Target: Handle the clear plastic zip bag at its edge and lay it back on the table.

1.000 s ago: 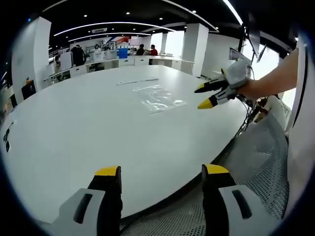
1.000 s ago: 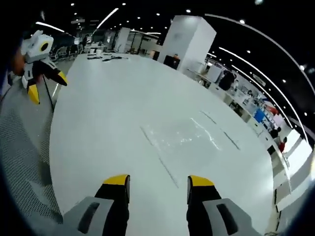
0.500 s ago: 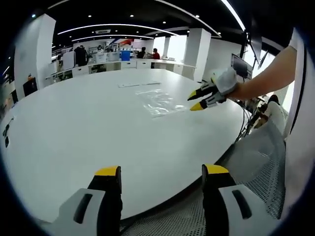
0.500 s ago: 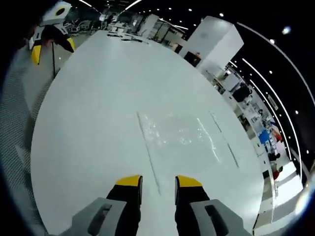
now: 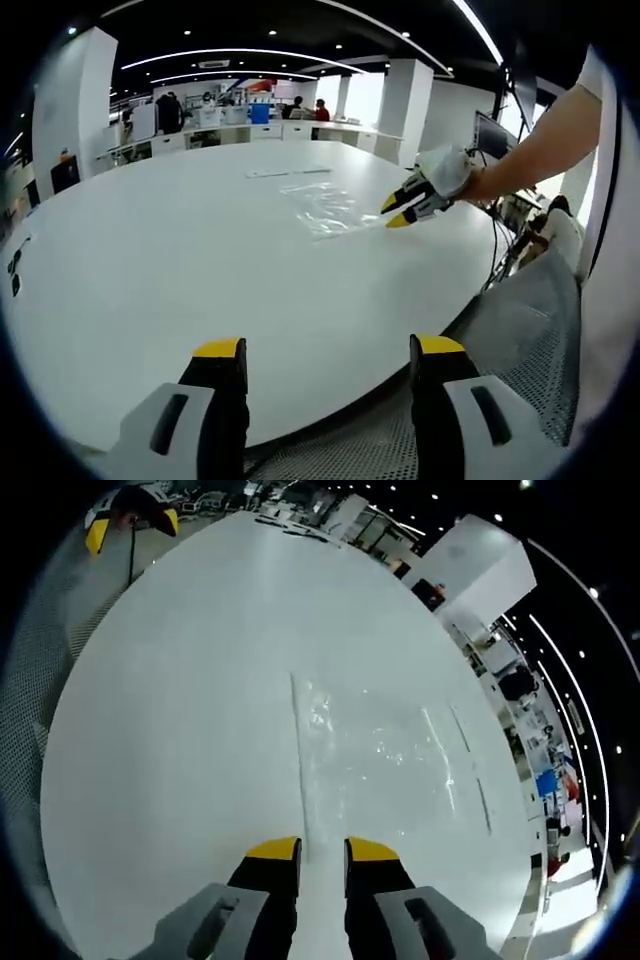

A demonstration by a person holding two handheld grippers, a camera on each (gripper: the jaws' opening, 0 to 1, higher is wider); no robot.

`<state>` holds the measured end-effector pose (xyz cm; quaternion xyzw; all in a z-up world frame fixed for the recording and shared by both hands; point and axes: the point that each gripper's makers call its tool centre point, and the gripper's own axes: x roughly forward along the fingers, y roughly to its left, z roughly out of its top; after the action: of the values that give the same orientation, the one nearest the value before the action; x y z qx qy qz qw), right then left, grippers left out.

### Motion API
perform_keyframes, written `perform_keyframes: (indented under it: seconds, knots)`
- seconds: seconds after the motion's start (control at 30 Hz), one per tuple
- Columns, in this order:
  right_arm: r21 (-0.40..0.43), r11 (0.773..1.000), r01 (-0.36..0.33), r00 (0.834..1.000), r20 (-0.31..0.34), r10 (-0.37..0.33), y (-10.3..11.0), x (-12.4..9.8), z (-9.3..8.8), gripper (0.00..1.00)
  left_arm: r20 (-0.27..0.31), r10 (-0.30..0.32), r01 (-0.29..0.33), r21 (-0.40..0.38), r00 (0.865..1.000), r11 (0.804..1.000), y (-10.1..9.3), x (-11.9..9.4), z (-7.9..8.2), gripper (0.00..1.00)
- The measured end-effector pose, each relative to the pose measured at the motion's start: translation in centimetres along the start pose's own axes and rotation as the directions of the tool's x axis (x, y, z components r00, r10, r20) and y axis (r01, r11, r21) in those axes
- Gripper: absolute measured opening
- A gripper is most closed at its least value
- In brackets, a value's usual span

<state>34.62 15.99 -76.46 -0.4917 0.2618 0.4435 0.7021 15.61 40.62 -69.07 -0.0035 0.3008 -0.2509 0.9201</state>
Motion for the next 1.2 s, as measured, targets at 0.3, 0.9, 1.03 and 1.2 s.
perform_keyframes:
  seconds: [0.3, 0.9, 1.03, 1.2]
  knots:
    - [-0.061, 0.997, -0.042, 0.999, -0.011, 0.041, 0.5, 0.3, -0.1, 0.13, -0.002, 0.009, -0.009, -0.004, 1.0, 1.0, 0.1, 0.0, 0.1, 0.63]
    - [-0.122, 0.989, -0.082, 0.996, -0.041, 0.077, 0.4, 1.0, -0.8, 0.02, -0.003, 0.016, -0.016, -0.009, 1.0, 1.0, 0.0, -0.1, 0.3, 0.63]
    - [-0.101, 0.989, -0.108, 0.994, -0.039, 0.104, 0.5, 1.1, -0.8, 0.0, -0.005, 0.016, -0.016, -0.007, 1.0, 1.0, 0.0, -0.1, 0.3, 0.63]
    - [-0.082, 0.988, -0.131, 0.991, -0.045, 0.127, 0.3, 1.3, -0.9, 0.0, -0.006, 0.018, -0.018, -0.006, 1.0, 1.0, 0.0, -0.1, 0.3, 0.63]
